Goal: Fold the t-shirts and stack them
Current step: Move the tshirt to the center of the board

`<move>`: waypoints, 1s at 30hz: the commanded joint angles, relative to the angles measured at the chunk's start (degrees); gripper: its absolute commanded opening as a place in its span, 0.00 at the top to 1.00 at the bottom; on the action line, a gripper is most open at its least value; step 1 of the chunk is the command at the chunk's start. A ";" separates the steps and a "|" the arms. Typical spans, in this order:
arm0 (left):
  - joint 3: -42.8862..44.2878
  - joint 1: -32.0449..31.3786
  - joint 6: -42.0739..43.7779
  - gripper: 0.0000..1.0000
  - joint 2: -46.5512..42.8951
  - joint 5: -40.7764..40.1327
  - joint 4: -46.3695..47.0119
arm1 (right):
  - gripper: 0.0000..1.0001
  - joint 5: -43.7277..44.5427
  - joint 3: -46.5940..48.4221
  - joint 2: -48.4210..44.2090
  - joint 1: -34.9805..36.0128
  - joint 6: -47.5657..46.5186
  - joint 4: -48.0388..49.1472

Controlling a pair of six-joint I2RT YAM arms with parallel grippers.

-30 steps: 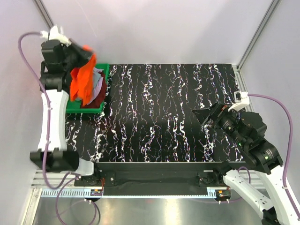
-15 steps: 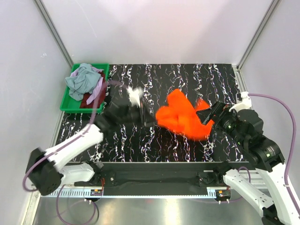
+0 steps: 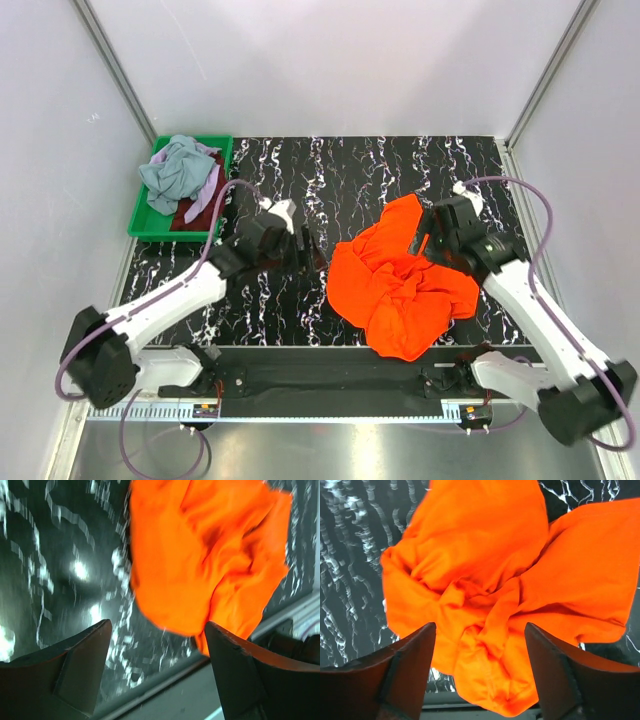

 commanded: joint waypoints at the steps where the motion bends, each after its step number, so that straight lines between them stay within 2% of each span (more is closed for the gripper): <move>1: 4.65 -0.07 3.39 0.19 7.72 -3.55 2.73 | 0.24 -5.15 -0.73 4.55 -9.69 -1.48 6.48; 2: 5.53 -0.07 3.39 0.19 9.41 -3.03 3.00 | 0.26 -11.71 -1.43 6.48 -12.18 -1.21 7.37; 4: 6.76 -0.34 3.92 0.20 13.01 0.46 5.44 | 0.31 -15.54 -3.53 7.37 -15.88 -0.95 9.39; 8: 10.71 -2.97 6.98 0.26 16.89 3.12 5.63 | 0.34 -15.92 -6.09 7.46 -16.07 -1.39 8.35; 13: 13.88 -12.28 9.72 0.26 18.91 1.64 6.43 | 0.35 -14.24 -10.91 6.59 -18.61 -0.42 7.46; 21: 19.15 -21.51 4.54 0.21 29.10 -1.35 4.58 | 0.33 -13.27 -14.35 7.46 -30.21 2.13 10.45; 24: 22.32 -25.29 3.22 0.21 34.45 -2.93 2.83 | 0.32 -15.56 -14.62 9.83 -31.54 1.78 11.07; 28: 23.29 -26.44 0.76 0.21 38.15 -3.90 3.61 | 0.32 -15.73 -15.76 11.50 -33.65 1.51 12.74; 29: 23.03 -26.44 -0.11 0.23 38.51 -3.90 3.96 | 0.33 -15.74 -16.02 11.59 -34.43 1.78 13.17; 30: 23.03 -26.35 -0.38 0.34 38.86 -3.81 4.14 | 0.32 -15.56 -16.37 11.77 -34.61 2.04 14.22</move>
